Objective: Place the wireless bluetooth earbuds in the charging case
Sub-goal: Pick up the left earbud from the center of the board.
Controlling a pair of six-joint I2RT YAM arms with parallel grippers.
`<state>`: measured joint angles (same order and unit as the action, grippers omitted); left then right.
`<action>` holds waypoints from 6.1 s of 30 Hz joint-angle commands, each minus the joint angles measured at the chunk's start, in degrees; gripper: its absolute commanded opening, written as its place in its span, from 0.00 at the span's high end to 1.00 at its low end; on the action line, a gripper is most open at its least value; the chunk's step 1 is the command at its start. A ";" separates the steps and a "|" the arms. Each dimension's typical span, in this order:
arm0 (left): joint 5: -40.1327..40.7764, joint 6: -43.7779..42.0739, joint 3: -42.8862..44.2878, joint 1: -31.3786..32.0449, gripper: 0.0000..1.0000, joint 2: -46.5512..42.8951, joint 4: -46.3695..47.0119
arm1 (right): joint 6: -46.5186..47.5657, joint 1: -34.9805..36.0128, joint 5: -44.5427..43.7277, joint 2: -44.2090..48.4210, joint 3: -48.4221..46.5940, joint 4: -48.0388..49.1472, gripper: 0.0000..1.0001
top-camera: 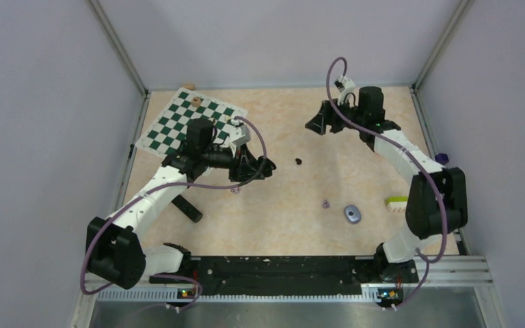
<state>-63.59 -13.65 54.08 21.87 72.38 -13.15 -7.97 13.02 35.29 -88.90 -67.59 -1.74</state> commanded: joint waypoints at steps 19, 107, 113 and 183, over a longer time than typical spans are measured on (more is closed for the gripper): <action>-0.52 -1.88 0.58 0.29 1.00 -1.83 0.25 | -3.08 -4.29 9.97 -28.99 -10.48 -11.48 0.56; -0.32 -2.93 0.76 0.28 1.00 -2.68 -0.79 | -0.45 -0.01 8.08 -31.68 -8.25 -16.02 0.79; -0.43 -2.85 0.85 0.33 1.00 -2.85 -0.74 | -2.28 -1.77 11.58 -31.94 -7.76 -14.24 0.80; -0.62 -3.39 1.11 0.28 1.00 -3.13 -1.44 | 0.57 0.83 8.83 -33.10 -10.00 -17.03 0.72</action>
<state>-63.40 -16.25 54.08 21.91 71.33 -15.07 -9.19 14.74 48.42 -122.26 -78.46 -17.47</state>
